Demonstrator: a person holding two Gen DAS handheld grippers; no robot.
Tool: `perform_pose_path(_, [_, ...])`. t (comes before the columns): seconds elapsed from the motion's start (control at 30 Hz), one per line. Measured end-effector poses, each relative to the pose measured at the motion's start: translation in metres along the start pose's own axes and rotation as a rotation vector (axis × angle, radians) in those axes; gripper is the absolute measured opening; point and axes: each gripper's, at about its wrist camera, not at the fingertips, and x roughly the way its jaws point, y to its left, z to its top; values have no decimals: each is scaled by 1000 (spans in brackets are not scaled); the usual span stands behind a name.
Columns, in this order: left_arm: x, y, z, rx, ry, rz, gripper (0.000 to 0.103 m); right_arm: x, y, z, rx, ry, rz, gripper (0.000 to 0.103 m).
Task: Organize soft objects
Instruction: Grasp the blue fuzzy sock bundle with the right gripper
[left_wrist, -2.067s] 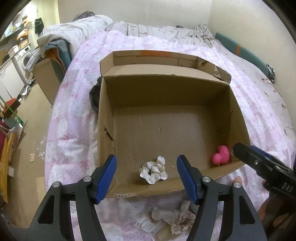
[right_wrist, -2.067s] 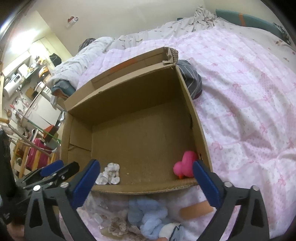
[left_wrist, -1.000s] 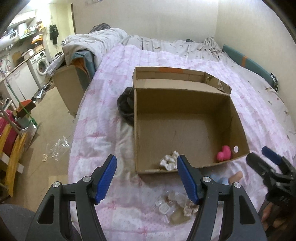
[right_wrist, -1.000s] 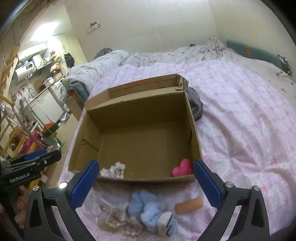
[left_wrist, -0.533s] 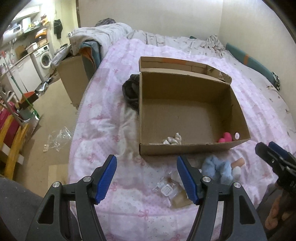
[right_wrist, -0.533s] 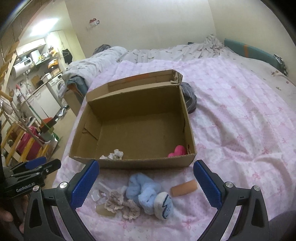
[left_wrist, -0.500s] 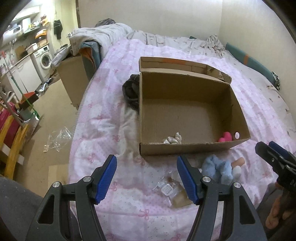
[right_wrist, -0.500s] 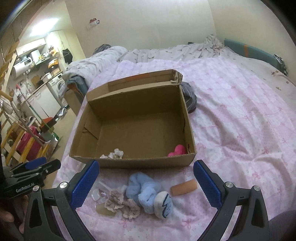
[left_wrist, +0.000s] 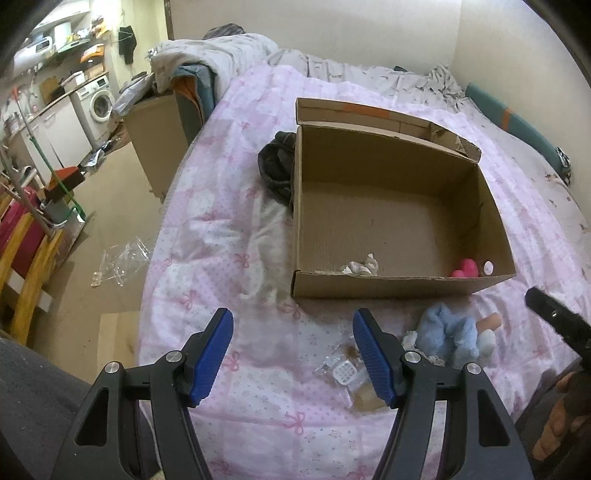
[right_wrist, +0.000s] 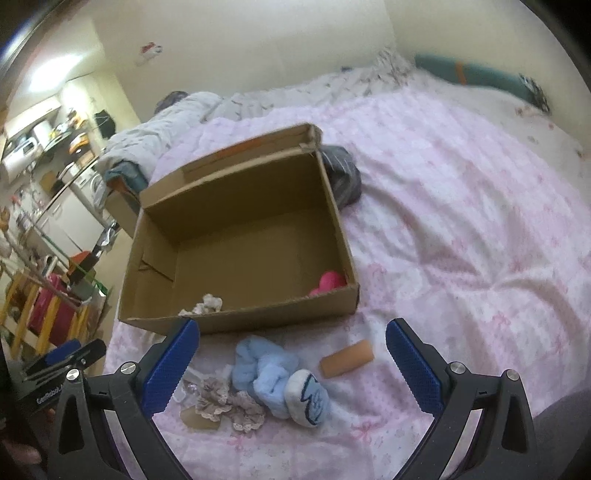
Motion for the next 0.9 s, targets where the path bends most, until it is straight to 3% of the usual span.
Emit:
perform_pose_path(0.3, [9, 2, -1, -26, 40, -11, 65, 50, -8, -19, 85, 258, 22, 103])
perform_pose_path(0.43, [15, 4, 0, -40, 57, 1, 65, 77, 9, -31, 44, 340, -53, 103])
perform_pose_path(0.53, [16, 5, 0, -52, 61, 6, 65, 95, 16, -38, 83, 403, -72, 103])
perform_pose_path(0.73, [16, 6, 0, -57, 59, 6, 65, 113, 34, -50, 95, 410, -173, 103])
perform_pose_path(0.77, [16, 6, 0, -54, 59, 7, 65, 116, 36, -52, 82, 408, -187, 99])
perform_pose_path(0.8, [16, 6, 0, -52, 60, 6, 65, 120, 37, -54, 57, 415, -204, 89])
perform_pose_path(0.9, [16, 7, 1, -58, 64, -2, 65, 125, 39, -58, 24, 416, -212, 82])
